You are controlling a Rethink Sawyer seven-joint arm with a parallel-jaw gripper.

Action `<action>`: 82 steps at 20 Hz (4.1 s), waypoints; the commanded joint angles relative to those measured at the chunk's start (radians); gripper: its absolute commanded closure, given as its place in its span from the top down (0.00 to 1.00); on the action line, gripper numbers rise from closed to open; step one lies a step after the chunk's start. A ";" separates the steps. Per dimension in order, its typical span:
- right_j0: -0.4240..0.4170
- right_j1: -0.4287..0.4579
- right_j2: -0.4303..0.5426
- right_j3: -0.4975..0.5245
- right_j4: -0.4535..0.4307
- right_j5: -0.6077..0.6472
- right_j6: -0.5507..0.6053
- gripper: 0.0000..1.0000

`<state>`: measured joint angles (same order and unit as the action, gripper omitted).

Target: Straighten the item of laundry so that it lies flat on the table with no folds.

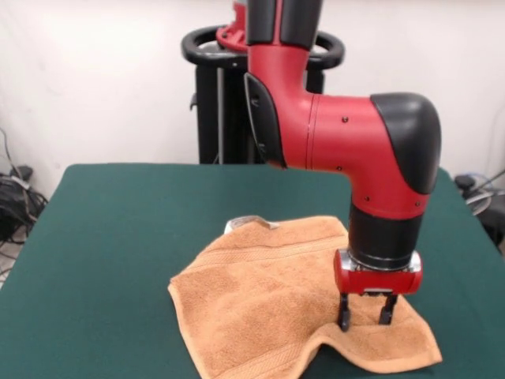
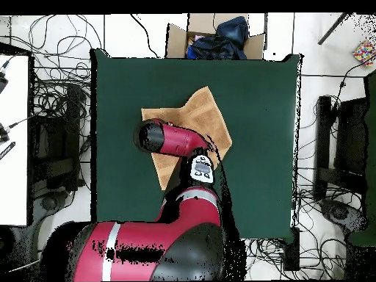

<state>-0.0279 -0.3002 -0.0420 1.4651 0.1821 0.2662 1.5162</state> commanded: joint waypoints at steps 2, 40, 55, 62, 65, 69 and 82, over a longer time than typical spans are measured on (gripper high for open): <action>-0.003 0.135 0.032 0.050 0.014 0.003 0.208 1.00; -0.102 -0.191 0.065 0.212 -0.016 0.268 0.117 1.00; -0.145 -0.014 -0.114 0.204 -0.123 0.178 0.158 1.00; -0.277 0.013 -0.005 0.249 -0.146 0.188 0.074 1.00; -0.289 -0.043 0.008 0.298 -0.151 0.167 0.092 1.00; -0.300 -0.078 0.017 0.300 -0.161 0.123 0.101 1.00; -0.162 -0.025 -0.083 0.252 -0.082 -0.005 0.280 1.00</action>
<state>-0.2626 -0.3660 -0.1339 1.6836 0.0625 0.3377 1.5164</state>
